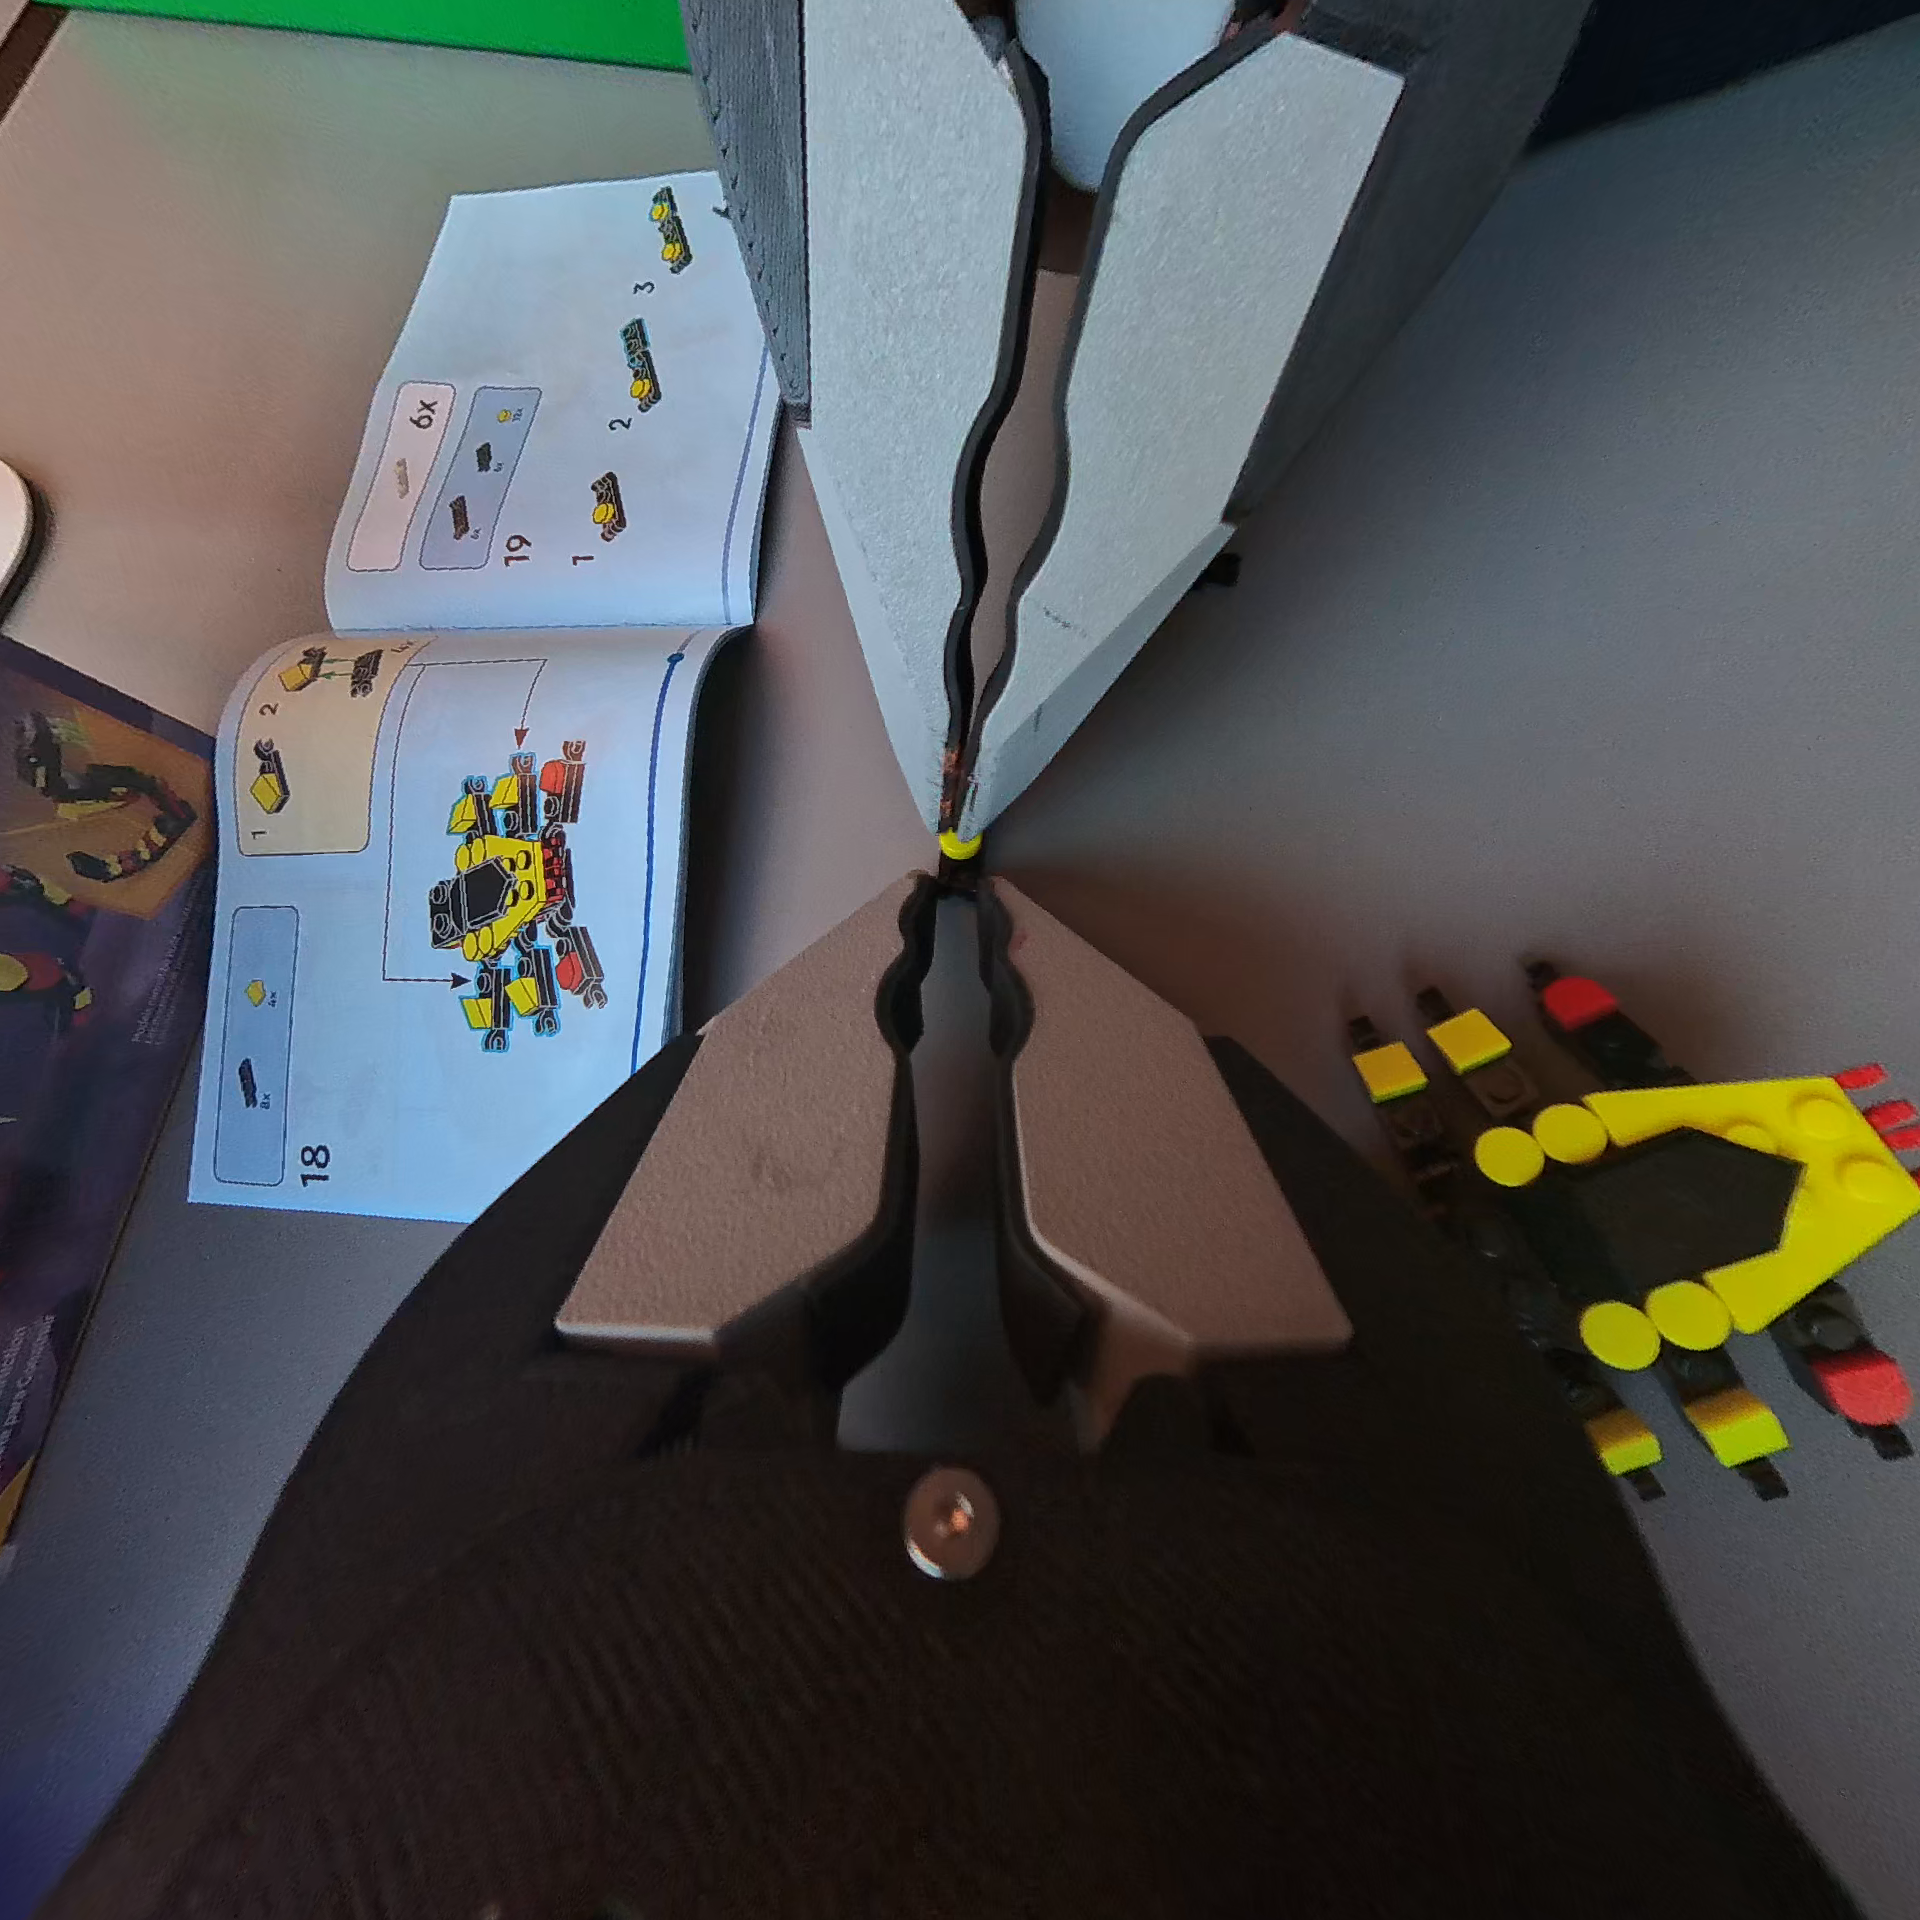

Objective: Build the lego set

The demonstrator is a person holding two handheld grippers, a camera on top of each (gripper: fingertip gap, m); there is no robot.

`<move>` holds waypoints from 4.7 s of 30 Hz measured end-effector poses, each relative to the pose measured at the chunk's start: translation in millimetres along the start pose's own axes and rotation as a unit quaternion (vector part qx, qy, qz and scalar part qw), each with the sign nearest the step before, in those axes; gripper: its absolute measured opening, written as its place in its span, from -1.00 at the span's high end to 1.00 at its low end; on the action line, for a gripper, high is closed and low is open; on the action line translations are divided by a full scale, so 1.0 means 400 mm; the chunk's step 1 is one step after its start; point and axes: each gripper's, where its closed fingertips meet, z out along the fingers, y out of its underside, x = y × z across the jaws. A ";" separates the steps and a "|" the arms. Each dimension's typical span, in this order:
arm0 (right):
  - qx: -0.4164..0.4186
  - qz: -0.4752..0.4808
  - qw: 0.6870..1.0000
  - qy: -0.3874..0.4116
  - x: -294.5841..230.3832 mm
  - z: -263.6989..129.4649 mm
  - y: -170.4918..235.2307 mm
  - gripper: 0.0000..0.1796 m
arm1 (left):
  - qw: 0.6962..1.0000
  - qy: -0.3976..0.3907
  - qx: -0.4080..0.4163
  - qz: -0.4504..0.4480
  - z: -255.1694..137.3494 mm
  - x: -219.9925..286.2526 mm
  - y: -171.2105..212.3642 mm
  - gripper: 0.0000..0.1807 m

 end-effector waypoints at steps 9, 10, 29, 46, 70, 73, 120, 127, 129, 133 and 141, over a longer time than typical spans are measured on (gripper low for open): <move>-0.004 -0.019 1.000 0.009 0.000 0.003 0.003 1.00 | 1.000 0.000 0.000 0.002 0.001 0.000 0.000 0.95; -0.007 -0.026 1.000 0.014 0.000 0.003 0.003 1.00 | 1.000 0.000 0.000 0.003 0.001 0.000 0.000 0.95; -0.061 -0.035 0.997 0.041 0.017 0.016 0.029 1.00 | 1.000 0.011 0.002 0.007 0.004 0.009 -0.004 0.95; 0.004 0.010 1.000 0.025 0.007 -0.021 -0.006 1.00 | 1.000 0.005 0.001 0.005 0.005 0.007 -0.004 0.95; 0.012 -0.009 1.000 0.006 -0.019 0.000 0.000 1.00 | 1.000 0.003 0.001 0.005 0.006 0.006 -0.005 0.95; 0.019 0.006 1.000 -0.008 -0.021 -0.002 0.001 1.00 | 1.000 0.003 0.001 0.005 0.006 0.006 -0.005 0.95; 0.089 0.278 0.950 -0.113 0.005 -0.051 -0.015 0.95 | 0.971 -0.128 0.052 0.196 -0.027 -0.002 -0.066 0.95; 0.093 0.247 0.956 -0.128 -0.006 -0.050 -0.011 0.94 | 0.969 -0.119 0.052 0.210 -0.025 0.004 -0.059 0.95; 0.090 0.239 0.958 -0.131 -0.009 -0.047 -0.006 0.90 | 0.966 -0.124 0.056 0.219 -0.029 0.001 -0.061 0.95; 0.089 0.234 0.958 -0.140 -0.018 -0.044 -0.008 0.89 | 0.964 -0.123 0.063 0.226 -0.037 0.002 -0.063 0.95; 0.102 0.248 0.951 -0.153 -0.017 -0.052 -0.017 0.90 | 0.962 -0.123 0.062 0.238 -0.033 0.009 -0.064 0.95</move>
